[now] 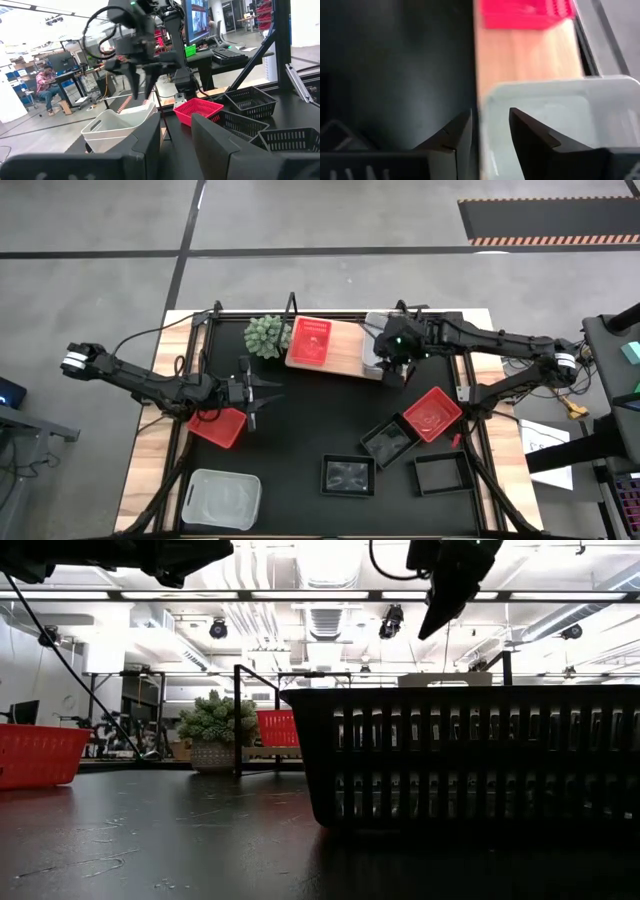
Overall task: Stack baskets on shelf by color
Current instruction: Stack the left red basket on top of the red basket on the shelf
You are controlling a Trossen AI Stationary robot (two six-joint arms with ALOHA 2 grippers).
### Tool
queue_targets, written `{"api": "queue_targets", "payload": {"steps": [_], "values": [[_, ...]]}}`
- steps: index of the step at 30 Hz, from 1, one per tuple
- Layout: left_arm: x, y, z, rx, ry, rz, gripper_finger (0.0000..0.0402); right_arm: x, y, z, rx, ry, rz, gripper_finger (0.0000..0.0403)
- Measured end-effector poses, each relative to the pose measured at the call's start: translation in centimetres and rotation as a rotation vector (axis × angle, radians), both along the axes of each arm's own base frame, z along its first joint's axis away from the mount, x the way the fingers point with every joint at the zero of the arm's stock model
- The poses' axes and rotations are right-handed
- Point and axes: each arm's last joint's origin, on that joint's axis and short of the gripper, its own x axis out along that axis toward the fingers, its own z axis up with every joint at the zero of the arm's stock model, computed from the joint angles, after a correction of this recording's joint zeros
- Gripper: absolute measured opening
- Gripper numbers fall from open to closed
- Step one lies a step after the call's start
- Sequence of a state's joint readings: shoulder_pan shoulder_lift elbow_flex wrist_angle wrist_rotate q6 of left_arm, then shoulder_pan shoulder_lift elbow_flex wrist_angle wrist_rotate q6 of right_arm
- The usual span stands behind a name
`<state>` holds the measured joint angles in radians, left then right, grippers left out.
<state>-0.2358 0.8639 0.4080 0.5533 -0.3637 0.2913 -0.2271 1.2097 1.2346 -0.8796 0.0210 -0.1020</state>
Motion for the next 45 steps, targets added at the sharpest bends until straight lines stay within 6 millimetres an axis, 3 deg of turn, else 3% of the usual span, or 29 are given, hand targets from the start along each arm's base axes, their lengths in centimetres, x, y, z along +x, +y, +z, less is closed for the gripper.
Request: {"api": "queue_targets", "payload": {"steps": [6,12,22,27,35,40,45], "values": [[0.0,0.0,0.0,0.000,0.000,0.000,0.0095,1.1,4.8,-1.8,-0.070,-0.045,0.135,0.0081],[0.0,0.0,-0.1,0.000,0.004,0.000,0.0095,2.3,8.3,-4.0,-0.184,-0.225,0.241,0.0046],[0.2,0.0,-0.2,-0.142,-0.007,-0.012,0.0095,0.8,12.8,-8.0,-0.070,-0.280,0.314,0.0027],[0.9,-0.2,-0.9,-0.302,0.003,-0.022,0.0095,-0.2,12.9,-7.5,-0.156,-0.303,0.360,0.0027],[4.0,-1.9,-2.8,-0.882,0.073,-0.005,0.0091,-2.0,12.3,-4.3,-0.275,-0.448,0.457,0.0027],[5.4,-4.6,-3.8,-1.049,0.384,0.107,0.0066,-2.9,12.0,-3.8,-0.303,-0.470,0.478,0.0027],[4.4,-5.0,-3.2,-1.203,0.780,0.480,0.0039,-3.1,11.9,-3.9,-0.313,-0.463,0.488,0.0027]]}}
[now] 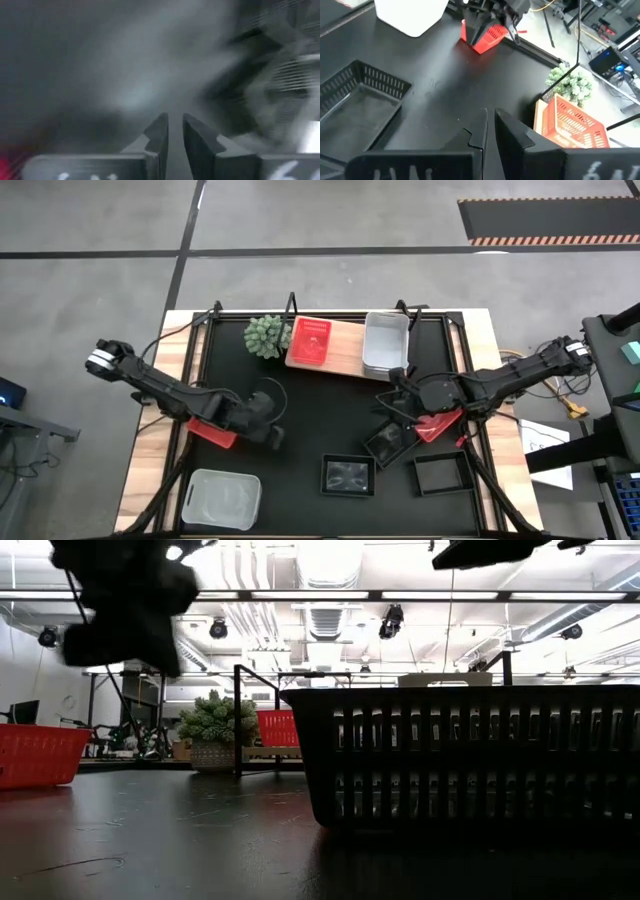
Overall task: Stack baskets on shelf by color
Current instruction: Stack the left red basket on top of the red basket on the shelf
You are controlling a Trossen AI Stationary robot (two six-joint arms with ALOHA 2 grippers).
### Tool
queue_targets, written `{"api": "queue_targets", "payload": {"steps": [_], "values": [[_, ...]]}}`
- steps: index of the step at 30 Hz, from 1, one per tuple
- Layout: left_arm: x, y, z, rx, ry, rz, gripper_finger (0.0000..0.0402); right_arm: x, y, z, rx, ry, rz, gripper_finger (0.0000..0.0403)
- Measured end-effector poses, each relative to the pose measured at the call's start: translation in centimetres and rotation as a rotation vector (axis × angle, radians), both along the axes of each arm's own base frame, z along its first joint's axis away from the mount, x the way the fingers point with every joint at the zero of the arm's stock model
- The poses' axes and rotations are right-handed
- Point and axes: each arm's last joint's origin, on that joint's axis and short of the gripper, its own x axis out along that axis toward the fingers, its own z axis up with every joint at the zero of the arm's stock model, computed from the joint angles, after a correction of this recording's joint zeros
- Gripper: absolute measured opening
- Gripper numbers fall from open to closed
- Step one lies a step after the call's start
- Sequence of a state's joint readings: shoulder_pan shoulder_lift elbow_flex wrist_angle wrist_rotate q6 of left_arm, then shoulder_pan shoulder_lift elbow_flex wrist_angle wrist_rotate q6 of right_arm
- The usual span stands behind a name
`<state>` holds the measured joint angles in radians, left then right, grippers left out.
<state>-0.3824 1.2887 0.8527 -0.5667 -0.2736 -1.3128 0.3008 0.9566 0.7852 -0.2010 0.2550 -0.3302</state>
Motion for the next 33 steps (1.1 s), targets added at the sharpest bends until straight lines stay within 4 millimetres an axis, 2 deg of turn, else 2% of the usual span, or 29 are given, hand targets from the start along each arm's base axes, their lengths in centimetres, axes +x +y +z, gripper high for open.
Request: {"api": "queue_targets", "payload": {"steps": [3,8,12,19,22,29,33], "values": [[-0.8,0.0,0.4,-0.035,0.222,0.022,0.0030,0.1,0.0,-0.4,-0.009,0.019,0.002,0.0027],[-2.4,0.2,0.9,-0.135,0.443,0.060,0.0027,-0.1,0.0,-0.5,-0.017,0.034,0.004,0.0027],[-3.9,0.8,0.7,-0.129,0.514,0.096,0.0027,-0.1,0.0,-0.4,-0.016,0.033,0.003,0.0027],[-4.7,1.0,-0.2,-0.172,0.541,0.077,0.0031,-0.1,0.0,-0.4,-0.019,0.035,0.005,0.0027],[-5.0,1.1,-0.7,-0.170,0.565,0.061,0.0051,-0.1,0.0,-0.4,-0.014,0.035,0.002,0.0027],[-5.3,1.2,-1.4,-0.162,0.587,0.067,0.0129,-0.1,0.0,-0.4,-0.014,0.035,0.002,0.0027],[-5.3,1.2,-1.8,-0.165,0.578,0.065,0.0156,-0.1,0.0,-0.4,-0.014,0.035,0.002,0.0027]]}}
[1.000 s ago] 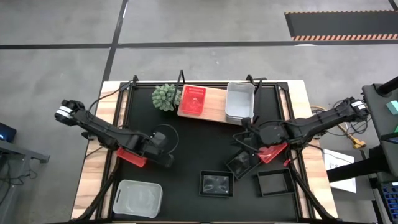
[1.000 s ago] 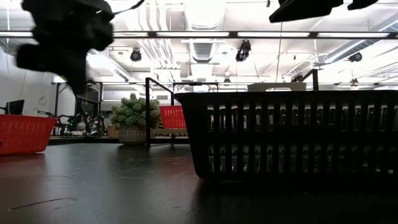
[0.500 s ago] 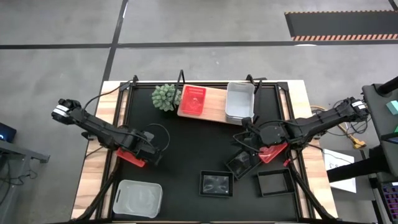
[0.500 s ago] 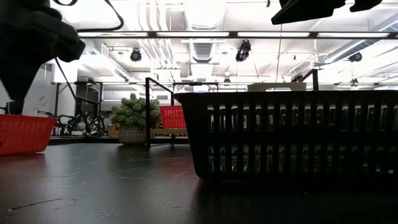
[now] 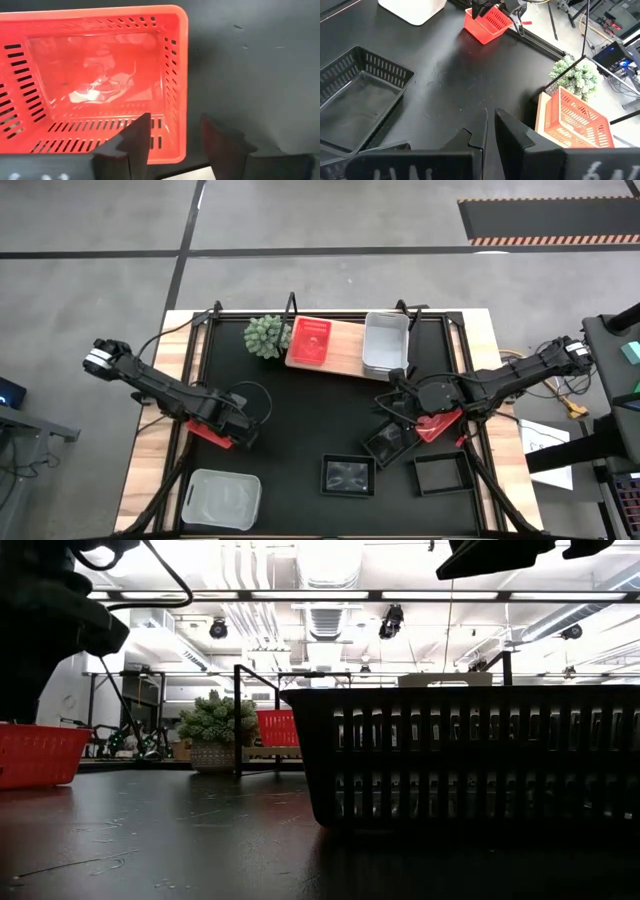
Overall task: Stack baskets on shelf by color
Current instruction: Stack the left red basket on top of the red basket on the shelf
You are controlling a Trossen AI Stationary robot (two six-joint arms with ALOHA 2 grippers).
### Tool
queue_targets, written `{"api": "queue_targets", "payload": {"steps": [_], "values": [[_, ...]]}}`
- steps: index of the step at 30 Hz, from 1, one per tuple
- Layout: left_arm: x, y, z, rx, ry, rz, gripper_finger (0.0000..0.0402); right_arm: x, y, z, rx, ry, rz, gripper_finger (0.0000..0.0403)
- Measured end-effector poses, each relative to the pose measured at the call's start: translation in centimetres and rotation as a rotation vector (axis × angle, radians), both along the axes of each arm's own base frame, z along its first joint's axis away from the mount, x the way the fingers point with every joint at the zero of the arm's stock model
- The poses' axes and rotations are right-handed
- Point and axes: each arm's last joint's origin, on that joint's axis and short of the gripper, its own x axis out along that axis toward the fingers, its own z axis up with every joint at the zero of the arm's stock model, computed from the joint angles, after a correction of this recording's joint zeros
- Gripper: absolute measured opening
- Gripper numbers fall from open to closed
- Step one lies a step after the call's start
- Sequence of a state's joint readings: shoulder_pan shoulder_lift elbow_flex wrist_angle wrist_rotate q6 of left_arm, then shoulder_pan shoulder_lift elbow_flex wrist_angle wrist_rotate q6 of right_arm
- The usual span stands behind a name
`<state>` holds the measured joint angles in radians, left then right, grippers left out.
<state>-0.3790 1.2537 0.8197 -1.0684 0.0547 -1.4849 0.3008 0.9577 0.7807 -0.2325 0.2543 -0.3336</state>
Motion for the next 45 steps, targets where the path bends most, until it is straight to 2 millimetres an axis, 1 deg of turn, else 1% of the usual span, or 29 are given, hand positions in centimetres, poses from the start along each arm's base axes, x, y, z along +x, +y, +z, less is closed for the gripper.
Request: {"api": "queue_targets", "payload": {"steps": [7,24,32,34,38,45], "values": [[0.3,-0.1,-1.0,-0.022,-0.054,-0.006,0.0164,0.0,0.0,0.0,0.000,0.001,-0.001,0.0027],[1.1,-0.4,-2.5,0.012,0.016,-0.008,0.0164,0.0,0.0,0.0,0.007,0.003,-0.004,0.0027],[1.6,-0.6,-3.0,0.019,0.028,-0.053,0.0162,0.0,0.0,-0.1,0.005,0.008,-0.004,0.0027],[1.6,-0.6,-3.1,0.019,0.036,-0.053,0.0154,0.0,0.0,-0.1,0.005,0.008,-0.004,0.0027],[1.6,-0.6,-3.1,0.017,0.037,-0.053,0.0126,-0.1,0.0,-0.1,0.003,0.014,-0.004,0.0027],[1.5,-0.6,-3.1,0.015,0.034,-0.064,0.0056,-0.1,0.0,-0.1,0.003,0.016,-0.005,0.0027]]}}
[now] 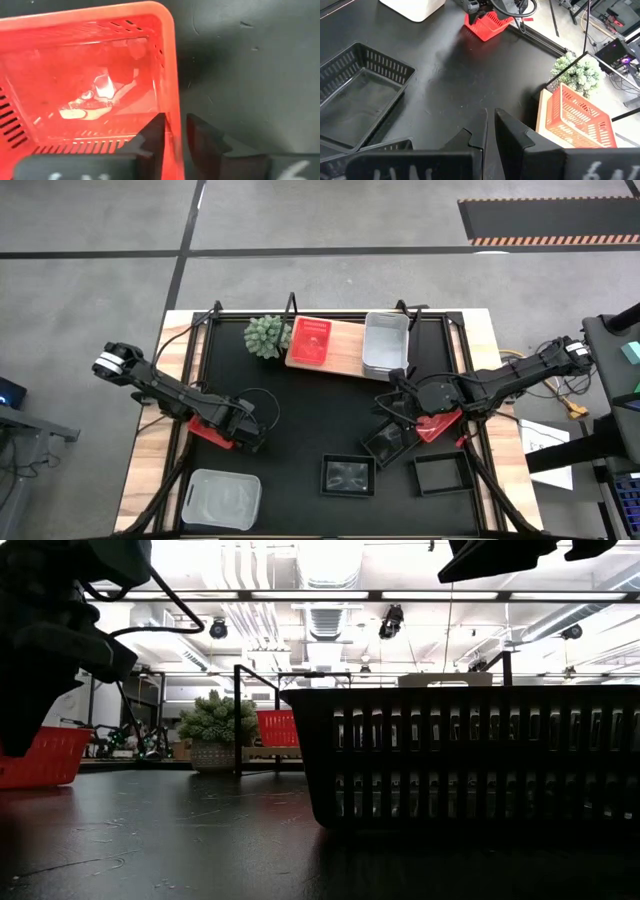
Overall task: Stack baskets on shelf by color
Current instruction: Stack the left red basket on top of the red basket on the shelf
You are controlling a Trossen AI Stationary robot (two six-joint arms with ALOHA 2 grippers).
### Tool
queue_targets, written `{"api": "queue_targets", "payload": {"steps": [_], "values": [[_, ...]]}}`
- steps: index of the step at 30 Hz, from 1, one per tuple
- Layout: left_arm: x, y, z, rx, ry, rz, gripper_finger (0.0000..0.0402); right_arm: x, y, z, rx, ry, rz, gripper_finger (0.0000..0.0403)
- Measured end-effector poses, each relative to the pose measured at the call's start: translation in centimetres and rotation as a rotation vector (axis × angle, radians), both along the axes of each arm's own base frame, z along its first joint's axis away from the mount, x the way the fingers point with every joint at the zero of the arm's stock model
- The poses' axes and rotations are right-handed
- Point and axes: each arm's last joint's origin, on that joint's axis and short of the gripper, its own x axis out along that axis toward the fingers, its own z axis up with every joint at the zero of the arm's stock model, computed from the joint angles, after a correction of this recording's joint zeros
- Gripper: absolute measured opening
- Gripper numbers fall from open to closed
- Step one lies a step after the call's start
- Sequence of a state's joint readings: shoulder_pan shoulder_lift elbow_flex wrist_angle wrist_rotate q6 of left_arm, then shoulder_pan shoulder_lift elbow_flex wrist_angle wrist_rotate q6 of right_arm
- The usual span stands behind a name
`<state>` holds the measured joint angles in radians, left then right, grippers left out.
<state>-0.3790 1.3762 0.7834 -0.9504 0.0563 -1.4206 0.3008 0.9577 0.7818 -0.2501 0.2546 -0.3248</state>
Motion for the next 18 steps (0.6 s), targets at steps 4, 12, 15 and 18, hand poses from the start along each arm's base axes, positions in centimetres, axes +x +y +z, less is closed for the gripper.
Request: {"api": "queue_targets", "payload": {"steps": [4,12,15,18], "values": [[0.0,0.0,0.2,-0.002,0.007,-0.022,0.0009,0.0,0.0,0.0,-0.001,0.003,0.000,0.0027],[0.9,-0.3,3.3,0.024,-0.007,-0.143,0.0000,0.0,0.0,-0.1,0.000,0.007,-0.002,0.0027],[1.9,-0.7,5.3,0.068,-0.094,-0.294,0.0000,0.0,0.0,-0.1,0.000,0.007,-0.002,0.0027],[3.2,-1.3,7.4,0.153,-0.187,-0.445,0.0000,0.0,0.0,-0.1,-0.001,0.008,-0.002,0.0027]]}}
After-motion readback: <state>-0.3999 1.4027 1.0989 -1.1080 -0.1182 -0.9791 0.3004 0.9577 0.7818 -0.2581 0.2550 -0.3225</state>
